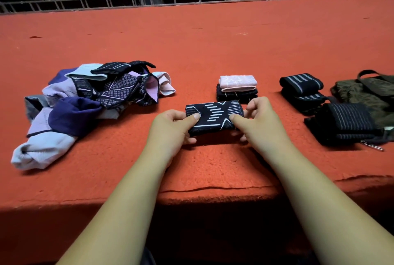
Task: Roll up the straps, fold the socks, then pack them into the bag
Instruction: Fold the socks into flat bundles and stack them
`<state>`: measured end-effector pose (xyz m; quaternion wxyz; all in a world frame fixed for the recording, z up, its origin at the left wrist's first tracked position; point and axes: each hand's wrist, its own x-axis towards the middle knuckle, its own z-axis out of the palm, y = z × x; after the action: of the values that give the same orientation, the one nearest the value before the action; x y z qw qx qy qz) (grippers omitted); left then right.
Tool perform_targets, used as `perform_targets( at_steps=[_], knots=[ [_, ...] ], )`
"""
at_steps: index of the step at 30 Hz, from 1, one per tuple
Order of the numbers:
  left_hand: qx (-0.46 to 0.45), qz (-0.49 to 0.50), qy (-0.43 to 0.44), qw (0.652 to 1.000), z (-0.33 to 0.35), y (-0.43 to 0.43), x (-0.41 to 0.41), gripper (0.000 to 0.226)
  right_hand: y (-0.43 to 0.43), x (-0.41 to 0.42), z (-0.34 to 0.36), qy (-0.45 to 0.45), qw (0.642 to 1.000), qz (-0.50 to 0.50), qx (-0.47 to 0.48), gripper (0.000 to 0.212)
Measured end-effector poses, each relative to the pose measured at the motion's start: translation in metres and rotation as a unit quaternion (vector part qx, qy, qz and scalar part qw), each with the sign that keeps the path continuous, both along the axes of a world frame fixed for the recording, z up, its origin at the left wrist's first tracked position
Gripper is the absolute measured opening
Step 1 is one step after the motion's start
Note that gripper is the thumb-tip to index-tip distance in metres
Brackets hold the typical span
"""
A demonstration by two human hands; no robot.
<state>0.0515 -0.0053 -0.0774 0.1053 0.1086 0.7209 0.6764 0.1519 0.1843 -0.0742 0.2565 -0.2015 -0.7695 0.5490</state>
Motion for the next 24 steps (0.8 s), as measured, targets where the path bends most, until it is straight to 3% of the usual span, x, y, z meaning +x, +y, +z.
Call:
perform_targets(
  at_steps=[3,7,11,18,24],
  knots=[
    [0.025,0.018,-0.004,1.0,0.006,0.015,0.0,0.037,0.006,-0.009,0.005,0.001,0.994,-0.071,0.083,0.031],
    [0.07,0.017,0.023,0.997,0.021,0.034,-0.001,0.029,0.02,-0.022,0.017,0.011,0.988,-0.132,0.075,0.021],
    [0.048,0.002,0.101,0.994,0.034,0.053,-0.017,0.017,0.034,-0.032,0.028,0.037,0.988,-0.143,0.044,0.008],
    [0.041,0.025,0.173,0.984,0.045,0.108,-0.055,0.016,0.058,-0.044,0.043,0.082,0.986,-0.147,-0.01,0.031],
    [-0.026,0.026,0.214,0.976,0.026,0.134,-0.069,0.017,0.07,-0.054,0.03,0.035,0.992,-0.124,0.008,0.057]
  ],
)
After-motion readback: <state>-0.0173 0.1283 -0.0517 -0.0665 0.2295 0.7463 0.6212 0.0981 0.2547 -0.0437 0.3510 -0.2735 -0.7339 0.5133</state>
